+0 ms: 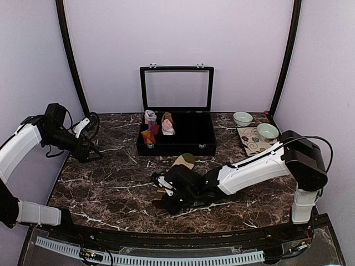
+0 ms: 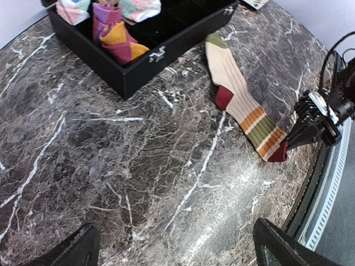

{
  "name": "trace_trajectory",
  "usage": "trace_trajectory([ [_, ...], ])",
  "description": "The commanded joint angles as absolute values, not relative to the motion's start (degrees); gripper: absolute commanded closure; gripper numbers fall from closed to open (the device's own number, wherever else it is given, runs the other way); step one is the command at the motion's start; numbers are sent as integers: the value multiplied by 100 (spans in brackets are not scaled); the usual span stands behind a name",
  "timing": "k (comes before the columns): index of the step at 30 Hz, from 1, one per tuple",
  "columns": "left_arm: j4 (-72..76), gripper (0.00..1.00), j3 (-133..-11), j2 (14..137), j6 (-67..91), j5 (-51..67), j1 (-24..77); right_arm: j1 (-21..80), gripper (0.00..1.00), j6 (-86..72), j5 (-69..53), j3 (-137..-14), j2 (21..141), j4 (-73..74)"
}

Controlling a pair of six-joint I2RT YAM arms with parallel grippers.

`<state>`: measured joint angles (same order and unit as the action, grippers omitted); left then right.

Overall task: Roll the socks
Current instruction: Flatten out the sock at the center of the board.

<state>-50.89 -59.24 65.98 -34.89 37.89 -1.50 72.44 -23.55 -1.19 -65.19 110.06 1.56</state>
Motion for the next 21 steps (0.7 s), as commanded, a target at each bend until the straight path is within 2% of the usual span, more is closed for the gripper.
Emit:
trace_trajectory([
  [1,-5228,1,-5666,6517,-3707,3786,452,7282,100,-2778,-488,-6161,11200,-492],
  [5,-5118,1,-5496,6554,-3723,3709,1131,7280,99,-3139,-824,-5859,11206,-1027],
  [13,-4930,1,-5417,7086,-3981,3483,2278,7181,82,-3570,-1263,-5479,11368,-1700],
  [16,-4779,1,-5282,7139,-4165,3509,2758,7104,69,-3738,-1336,-5142,11216,-2083],
  [18,-4742,2,-5204,7204,-4323,3343,3125,7015,66,-3831,-1366,-4963,11076,-2298],
  [21,-4639,5,-5085,7379,-4550,2953,3771,6838,66,-3946,-1423,-4780,10944,-2484],
])
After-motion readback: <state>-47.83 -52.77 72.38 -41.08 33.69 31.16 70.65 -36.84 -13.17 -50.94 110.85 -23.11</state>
